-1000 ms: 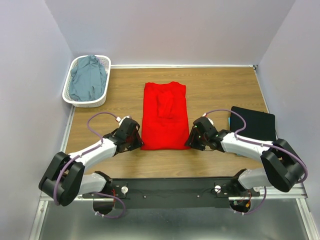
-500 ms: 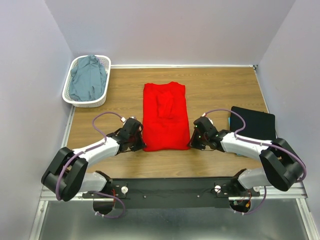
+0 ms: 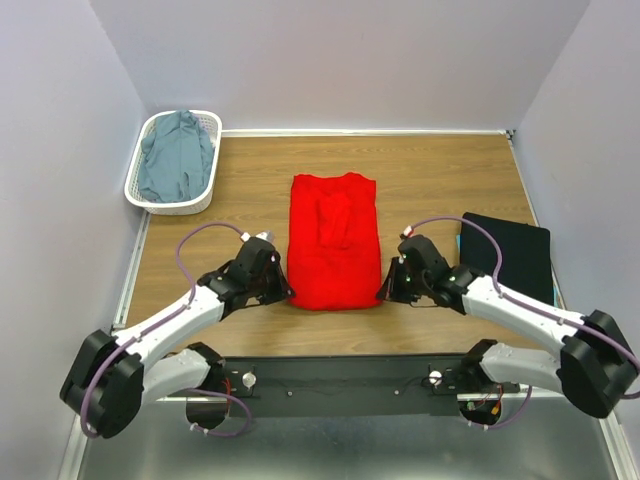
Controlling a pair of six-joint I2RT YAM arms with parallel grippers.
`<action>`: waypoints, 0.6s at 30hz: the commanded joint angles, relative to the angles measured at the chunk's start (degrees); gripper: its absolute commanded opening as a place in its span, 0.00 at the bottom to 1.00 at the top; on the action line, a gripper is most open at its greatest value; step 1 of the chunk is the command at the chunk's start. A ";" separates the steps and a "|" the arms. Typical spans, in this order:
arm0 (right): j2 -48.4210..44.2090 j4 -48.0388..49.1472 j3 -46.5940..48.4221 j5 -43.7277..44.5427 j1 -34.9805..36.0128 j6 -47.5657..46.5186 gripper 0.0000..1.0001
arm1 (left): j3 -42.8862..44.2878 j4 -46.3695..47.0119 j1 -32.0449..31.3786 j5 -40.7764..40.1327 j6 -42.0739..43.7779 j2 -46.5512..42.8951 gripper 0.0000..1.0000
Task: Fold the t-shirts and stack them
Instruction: Fold the tshirt
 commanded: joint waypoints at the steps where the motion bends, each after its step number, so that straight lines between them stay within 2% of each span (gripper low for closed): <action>1: -5.20 -6.52 -1.59 -3.11 4.79 0.20 0.00 | -0.86 -4.93 -1.55 2.61 0.71 -4.72 0.00; 4: -9.34 -10.99 -0.37 -2.50 8.14 1.70 0.01 | 1.06 -9.76 -2.25 2.62 1.67 -8.68 0.00; 8: -11.46 -18.02 3.41 2.67 8.76 1.00 0.01 | 4.23 -15.30 -1.91 0.25 3.25 -13.07 0.00; 11: -8.05 -19.97 8.15 8.21 8.76 -0.32 0.00 | 6.34 -14.52 -0.06 0.86 6.49 -10.73 0.00; 18: -3.55 -21.64 15.89 14.20 8.15 -1.29 0.00 | 16.00 -12.24 5.30 1.74 13.00 -4.56 0.00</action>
